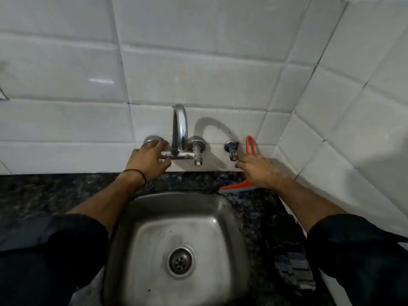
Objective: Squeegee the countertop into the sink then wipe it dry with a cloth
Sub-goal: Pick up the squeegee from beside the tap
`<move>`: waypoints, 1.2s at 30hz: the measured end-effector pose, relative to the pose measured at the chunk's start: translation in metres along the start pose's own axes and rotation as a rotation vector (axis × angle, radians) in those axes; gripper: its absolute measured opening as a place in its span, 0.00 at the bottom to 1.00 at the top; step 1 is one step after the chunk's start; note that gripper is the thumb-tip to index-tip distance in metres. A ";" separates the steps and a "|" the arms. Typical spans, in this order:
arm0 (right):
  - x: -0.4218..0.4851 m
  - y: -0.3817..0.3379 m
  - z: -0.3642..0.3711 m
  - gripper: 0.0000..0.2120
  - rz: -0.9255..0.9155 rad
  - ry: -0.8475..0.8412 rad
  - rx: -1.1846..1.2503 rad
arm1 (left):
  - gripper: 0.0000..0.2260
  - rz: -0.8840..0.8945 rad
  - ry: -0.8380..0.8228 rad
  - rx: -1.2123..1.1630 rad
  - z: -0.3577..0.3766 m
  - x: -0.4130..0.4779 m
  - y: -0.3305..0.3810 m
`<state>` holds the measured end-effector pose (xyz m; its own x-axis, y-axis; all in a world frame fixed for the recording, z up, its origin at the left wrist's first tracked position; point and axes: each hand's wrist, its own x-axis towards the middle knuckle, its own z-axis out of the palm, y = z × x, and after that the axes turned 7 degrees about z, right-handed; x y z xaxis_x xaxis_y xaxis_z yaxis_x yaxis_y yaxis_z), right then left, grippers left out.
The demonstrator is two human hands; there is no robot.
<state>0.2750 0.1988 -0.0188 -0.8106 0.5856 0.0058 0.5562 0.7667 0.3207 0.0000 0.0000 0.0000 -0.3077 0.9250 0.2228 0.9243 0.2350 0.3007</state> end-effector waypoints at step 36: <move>0.041 -0.340 -0.045 0.16 -0.572 -0.035 0.418 | 0.15 -0.802 0.338 -0.282 -0.046 -0.293 -0.197</move>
<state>0.0448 -0.0497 -0.0847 -0.9941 0.0636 -0.0881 0.0745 0.9892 -0.1263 -0.1025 -0.3309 -0.0814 -0.9246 0.3687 0.0961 0.3294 0.6468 0.6878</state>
